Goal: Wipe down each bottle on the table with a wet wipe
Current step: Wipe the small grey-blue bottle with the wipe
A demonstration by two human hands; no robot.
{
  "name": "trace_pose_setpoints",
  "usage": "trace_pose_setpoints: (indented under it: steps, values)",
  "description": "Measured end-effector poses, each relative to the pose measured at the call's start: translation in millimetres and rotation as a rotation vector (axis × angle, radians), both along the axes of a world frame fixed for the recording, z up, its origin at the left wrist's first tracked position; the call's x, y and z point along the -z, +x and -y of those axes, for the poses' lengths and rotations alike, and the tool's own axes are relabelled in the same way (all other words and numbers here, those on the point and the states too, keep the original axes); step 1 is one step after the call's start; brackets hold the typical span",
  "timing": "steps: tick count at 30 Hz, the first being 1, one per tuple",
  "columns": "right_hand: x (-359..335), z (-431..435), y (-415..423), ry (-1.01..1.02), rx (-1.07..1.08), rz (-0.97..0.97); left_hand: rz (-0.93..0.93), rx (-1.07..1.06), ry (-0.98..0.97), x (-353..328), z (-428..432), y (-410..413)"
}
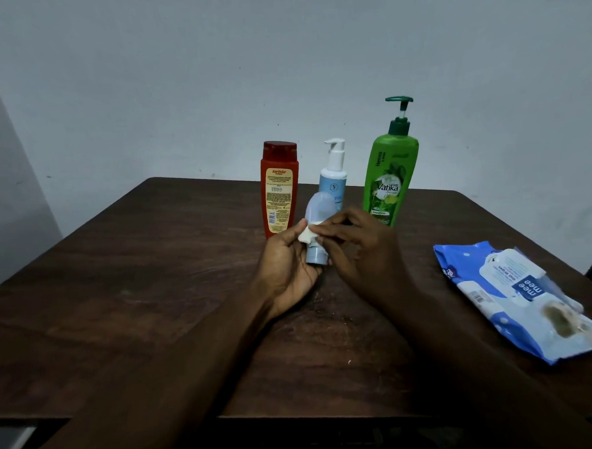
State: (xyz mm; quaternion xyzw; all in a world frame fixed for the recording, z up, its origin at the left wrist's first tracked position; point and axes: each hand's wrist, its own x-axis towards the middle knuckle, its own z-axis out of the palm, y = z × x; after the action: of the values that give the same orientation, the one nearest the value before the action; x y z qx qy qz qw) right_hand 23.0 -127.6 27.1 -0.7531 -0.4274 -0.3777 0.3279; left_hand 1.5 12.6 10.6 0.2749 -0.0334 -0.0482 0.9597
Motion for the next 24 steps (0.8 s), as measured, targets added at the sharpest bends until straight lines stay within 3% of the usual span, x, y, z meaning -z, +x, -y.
trace_pose_setpoints:
  steps: [5,10,19,24]
  values:
    - [-8,2,10,0.171,0.081,-0.013,0.022,0.003,0.257,3,8,1]
    - [-15,-1,25,0.262,0.148,-0.042,0.033,-0.005,0.341,6,11,2]
    - [1,-7,3,-0.074,0.007,-0.082,0.14,0.071,0.19,6,2,-2]
    - [4,-6,-4,-0.094,-0.043,-0.1,0.117,0.05,0.165,1,0,-7]
